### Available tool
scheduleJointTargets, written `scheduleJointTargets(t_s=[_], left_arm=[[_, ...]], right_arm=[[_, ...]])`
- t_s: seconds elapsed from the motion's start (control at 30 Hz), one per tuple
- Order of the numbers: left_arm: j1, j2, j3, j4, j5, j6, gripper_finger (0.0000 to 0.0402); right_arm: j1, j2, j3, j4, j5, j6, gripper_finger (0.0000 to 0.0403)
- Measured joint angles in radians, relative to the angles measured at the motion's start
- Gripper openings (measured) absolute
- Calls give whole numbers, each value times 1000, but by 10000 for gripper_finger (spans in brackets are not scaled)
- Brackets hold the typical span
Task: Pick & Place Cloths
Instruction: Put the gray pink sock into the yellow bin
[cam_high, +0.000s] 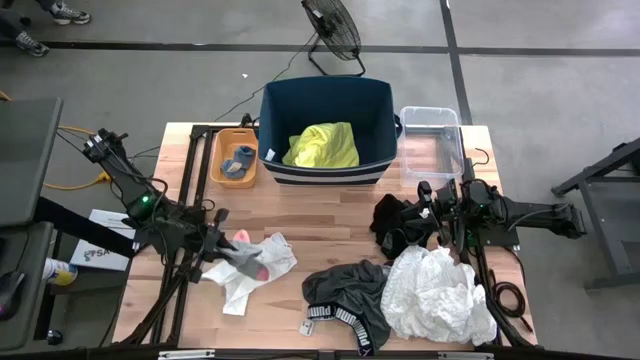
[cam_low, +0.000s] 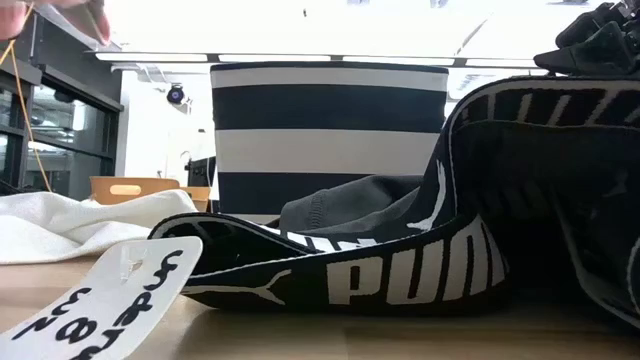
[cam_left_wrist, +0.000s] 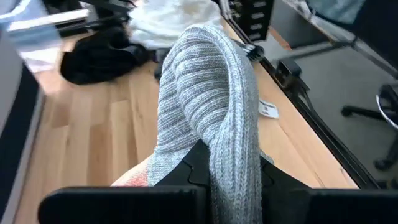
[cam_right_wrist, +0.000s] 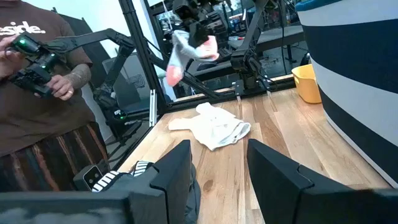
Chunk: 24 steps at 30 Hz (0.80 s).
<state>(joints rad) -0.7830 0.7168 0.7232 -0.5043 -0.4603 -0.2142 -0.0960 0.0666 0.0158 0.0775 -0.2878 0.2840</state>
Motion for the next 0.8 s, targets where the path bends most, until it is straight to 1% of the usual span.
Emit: scheduleJointTargets(t_s=[0.17, 0.27, 0.47, 0.57, 0.8], left_arm=[[81, -60, -73, 15, 8, -16, 23], [135, -84, -98, 23, 39, -27, 23], [251, -112, -105, 28, 85, 10, 23], [325, -127, -105, 32, 84, 49, 23], [520, -144, -105, -5, 86, 56, 23]], right_arm=[[0, 0, 0, 0, 0, 0, 149], [0, 0, 0, 0, 0, 0, 149], [0, 0, 0, 0, 0, 0, 149], [0, 0, 0, 0, 0, 0, 149], [0, 0, 0, 0, 0, 0, 149]])
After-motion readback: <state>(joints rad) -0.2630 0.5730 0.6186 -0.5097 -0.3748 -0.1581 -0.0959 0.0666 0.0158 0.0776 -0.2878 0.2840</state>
